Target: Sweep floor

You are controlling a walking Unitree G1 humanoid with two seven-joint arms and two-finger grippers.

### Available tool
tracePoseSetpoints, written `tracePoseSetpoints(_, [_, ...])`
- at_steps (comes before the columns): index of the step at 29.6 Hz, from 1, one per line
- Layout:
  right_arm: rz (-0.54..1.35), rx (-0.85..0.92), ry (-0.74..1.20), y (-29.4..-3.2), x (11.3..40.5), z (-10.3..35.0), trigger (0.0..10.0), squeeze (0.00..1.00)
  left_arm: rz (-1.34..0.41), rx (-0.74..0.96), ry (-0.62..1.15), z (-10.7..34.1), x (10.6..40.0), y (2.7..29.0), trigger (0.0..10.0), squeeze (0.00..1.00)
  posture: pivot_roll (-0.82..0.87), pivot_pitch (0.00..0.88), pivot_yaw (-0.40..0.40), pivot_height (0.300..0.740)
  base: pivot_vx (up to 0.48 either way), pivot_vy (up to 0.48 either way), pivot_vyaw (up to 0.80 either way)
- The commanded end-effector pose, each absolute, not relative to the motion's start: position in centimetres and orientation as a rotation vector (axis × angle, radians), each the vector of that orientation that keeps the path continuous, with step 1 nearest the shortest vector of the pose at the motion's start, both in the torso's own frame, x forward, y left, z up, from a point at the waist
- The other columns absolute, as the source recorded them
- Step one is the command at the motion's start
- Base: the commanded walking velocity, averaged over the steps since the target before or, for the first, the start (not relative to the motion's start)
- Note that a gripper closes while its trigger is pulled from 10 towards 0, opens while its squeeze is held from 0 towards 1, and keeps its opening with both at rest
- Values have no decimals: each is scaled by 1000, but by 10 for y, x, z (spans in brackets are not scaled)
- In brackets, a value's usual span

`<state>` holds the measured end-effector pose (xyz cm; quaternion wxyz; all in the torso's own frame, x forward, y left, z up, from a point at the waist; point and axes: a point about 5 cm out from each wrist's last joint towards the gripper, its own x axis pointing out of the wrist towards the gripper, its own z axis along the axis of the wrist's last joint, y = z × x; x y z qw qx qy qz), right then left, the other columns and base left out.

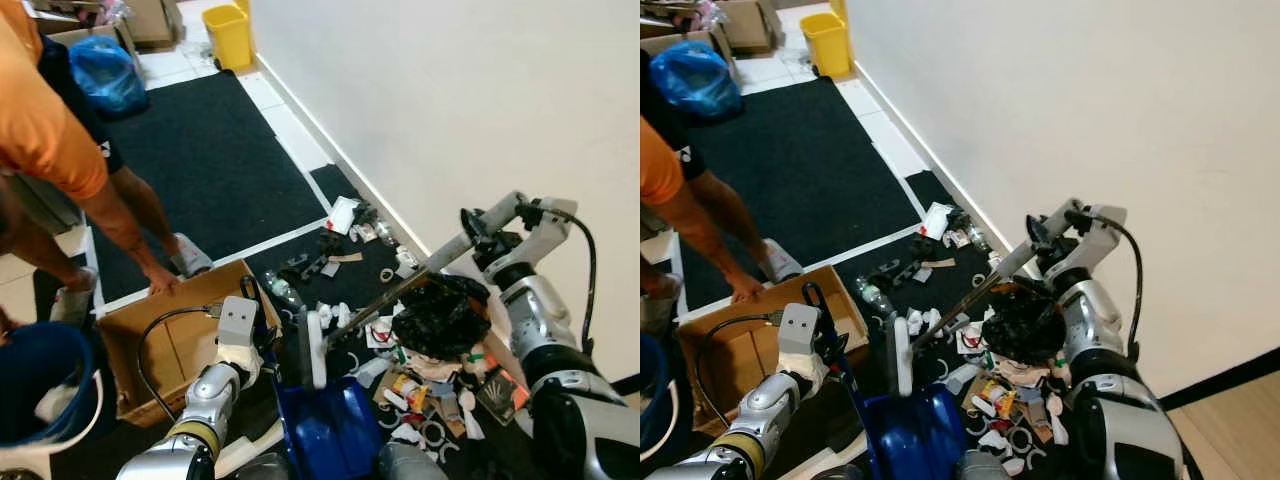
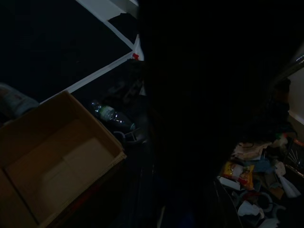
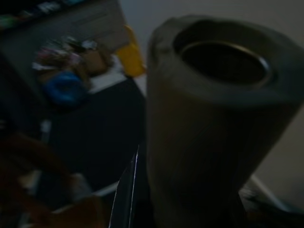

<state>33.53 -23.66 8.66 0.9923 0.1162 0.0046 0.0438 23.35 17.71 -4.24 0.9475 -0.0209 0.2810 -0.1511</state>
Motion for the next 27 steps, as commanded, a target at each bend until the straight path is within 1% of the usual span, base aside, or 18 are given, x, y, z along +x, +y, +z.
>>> tracePoseSetpoints(1, [23,163,-19,-258,335,98,10000,0,-331,-76,654,-54,220,174,10000,0,128,0,-42,740,0,0,0])
tracePoseSetpoints(8, [-12,110,-27,-272,335,108,10000,0,-338,-86,625,-48,226,176,10000,0,126,0,-41,740,0,0,0])
tracePoseSetpoints(9, [-11,101,-27,-275,335,112,10000,0,-345,-80,615,-46,229,177,10000,0,122,0,-39,740,0,0,0])
tracePoseSetpoints(10, [-8,56,-7,-280,337,116,10000,0,-366,-61,588,-41,236,178,10000,0,122,0,-39,740,0,0,0])
tracePoseSetpoints(13, [-5,8,16,-284,337,120,10000,0,-380,-36,567,-36,241,181,10000,0,122,0,-39,740,0,0,0])
tracePoseSetpoints(17, [-6,-17,26,-288,337,122,10000,0,-390,-12,554,-33,244,183,10000,0,122,0,-39,740,0,0,0])
tracePoseSetpoints(19, [-8,-28,28,-291,337,125,10000,0,-397,14,541,-30,247,186,10000,0,122,0,-39,740,0,0,0])
tracePoseSetpoints(22, [-19,-52,-1,-302,337,139,10000,0,-422,130,489,-16,260,197,10000,0,123,1,-38,740,0,0,0])
tracePoseSetpoints(27, [-17,-118,5,-305,336,144,10000,0,-457,241,444,-4,270,200,10000,0,123,12,-41,740,0,0,0])
